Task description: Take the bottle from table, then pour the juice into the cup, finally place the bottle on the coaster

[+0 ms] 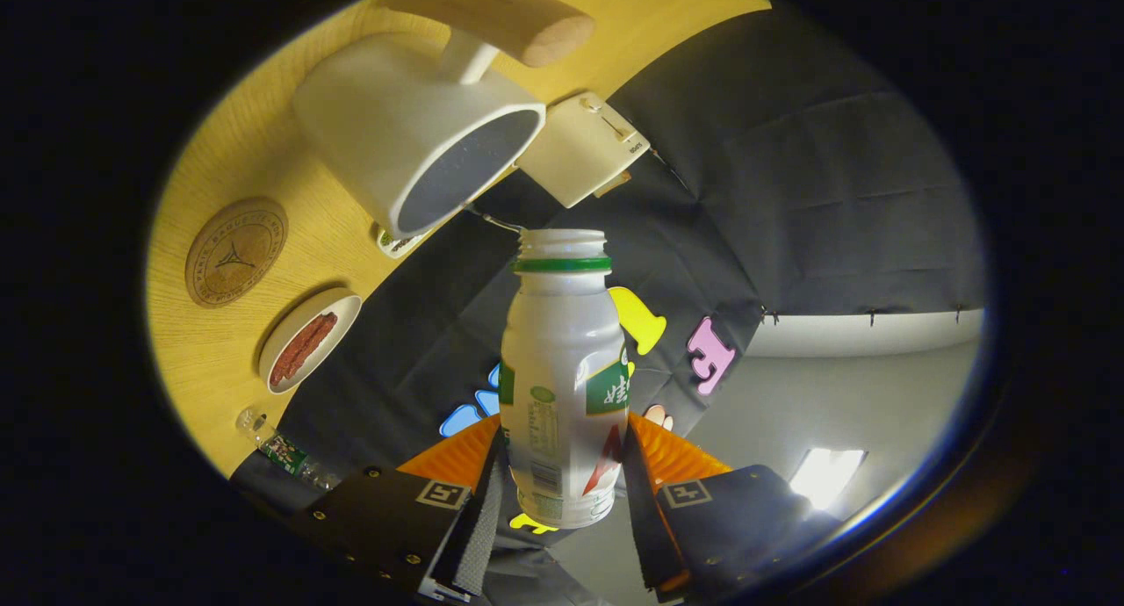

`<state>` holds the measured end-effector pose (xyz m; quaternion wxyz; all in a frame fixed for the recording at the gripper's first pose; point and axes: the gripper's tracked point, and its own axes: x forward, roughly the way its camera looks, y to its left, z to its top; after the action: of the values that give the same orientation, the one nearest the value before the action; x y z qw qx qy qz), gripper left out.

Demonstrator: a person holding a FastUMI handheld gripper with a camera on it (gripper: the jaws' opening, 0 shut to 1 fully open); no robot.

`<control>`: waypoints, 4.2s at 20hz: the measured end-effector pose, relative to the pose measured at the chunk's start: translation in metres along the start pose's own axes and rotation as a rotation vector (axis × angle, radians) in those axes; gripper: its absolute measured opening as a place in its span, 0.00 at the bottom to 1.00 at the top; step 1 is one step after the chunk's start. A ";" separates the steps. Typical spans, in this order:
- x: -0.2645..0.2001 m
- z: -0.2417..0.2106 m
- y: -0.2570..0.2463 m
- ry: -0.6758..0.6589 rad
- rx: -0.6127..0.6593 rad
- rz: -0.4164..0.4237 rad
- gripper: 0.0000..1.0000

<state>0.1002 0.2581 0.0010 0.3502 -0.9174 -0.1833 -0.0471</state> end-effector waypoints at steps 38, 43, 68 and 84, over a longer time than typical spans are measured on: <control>-0.010 0.023 0.021 -0.063 -0.091 0.037 0.65; -0.009 0.014 0.030 -0.004 0.108 0.090 0.65; -0.029 0.010 0.068 0.143 1.142 0.384 0.65; -0.034 0.038 0.105 0.219 1.986 0.536 0.65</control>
<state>0.1054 0.2011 -0.1007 0.9631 -0.2167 0.1035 0.1217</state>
